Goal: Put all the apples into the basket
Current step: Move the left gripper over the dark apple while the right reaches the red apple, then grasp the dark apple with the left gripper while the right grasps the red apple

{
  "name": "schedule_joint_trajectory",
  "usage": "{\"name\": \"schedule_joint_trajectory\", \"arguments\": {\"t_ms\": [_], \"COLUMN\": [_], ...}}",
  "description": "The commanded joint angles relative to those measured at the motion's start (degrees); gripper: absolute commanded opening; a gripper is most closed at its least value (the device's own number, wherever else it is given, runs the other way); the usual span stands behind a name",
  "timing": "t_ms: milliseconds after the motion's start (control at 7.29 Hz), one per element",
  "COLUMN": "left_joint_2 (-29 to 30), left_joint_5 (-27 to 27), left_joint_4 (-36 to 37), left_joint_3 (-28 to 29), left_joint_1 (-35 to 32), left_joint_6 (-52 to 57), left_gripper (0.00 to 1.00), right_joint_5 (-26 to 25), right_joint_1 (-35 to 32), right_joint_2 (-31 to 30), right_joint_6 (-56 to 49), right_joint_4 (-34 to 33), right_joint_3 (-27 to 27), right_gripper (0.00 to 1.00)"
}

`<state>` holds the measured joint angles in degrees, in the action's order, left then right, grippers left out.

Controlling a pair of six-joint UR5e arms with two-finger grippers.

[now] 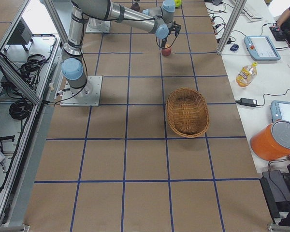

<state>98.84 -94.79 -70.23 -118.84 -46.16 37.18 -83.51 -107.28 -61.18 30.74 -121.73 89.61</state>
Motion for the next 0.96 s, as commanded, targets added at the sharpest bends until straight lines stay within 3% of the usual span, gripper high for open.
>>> {"name": "schedule_joint_trajectory", "arguments": {"t_ms": [0, 137, 274, 411, 549, 686, 823], "left_joint_2": [1.96, 2.41, 2.41, 2.58, 0.5, -1.7, -1.46], "left_joint_5": [0.05, 0.22, -0.04, -0.31, -0.74, -0.4, 0.3], "left_joint_4": [3.51, 3.52, 4.22, 4.92, 5.8, 0.41, -8.95], "left_joint_3": [-1.56, -2.09, -2.18, -1.75, -0.7, 4.27, 13.02], "left_joint_1": [0.01, 0.01, 0.01, 0.01, -0.42, -2.16, -6.79], "left_joint_6": [0.08, -1.05, -1.14, -1.06, -1.41, -3.93, -5.7], "left_gripper": [1.0, 1.0, 0.83, 0.34, 0.24, 0.21, 0.2], "right_joint_5": [0.1, 0.1, 0.1, 0.1, 0.1, 0.01, 0.01], "right_joint_1": [-0.03, -0.21, -0.47, -0.47, -0.56, -0.73, -1.08], "right_joint_2": [3.6, 4.22, 4.32, 4.32, 4.41, 5.71, 6.16], "right_joint_6": [-0.07, -0.24, -0.77, -0.77, -0.95, -1.04, -0.43], "right_joint_4": [-0.09, -0.09, -0.18, -0.18, -0.18, -0.26, -1.48], "right_joint_3": [-2.08, -2.08, -2.08, -2.08, -1.99, -2.08, -2.16], "right_gripper": [1.0, 1.0, 1.0, 1.0, 1.0, 1.0, 1.0]}}
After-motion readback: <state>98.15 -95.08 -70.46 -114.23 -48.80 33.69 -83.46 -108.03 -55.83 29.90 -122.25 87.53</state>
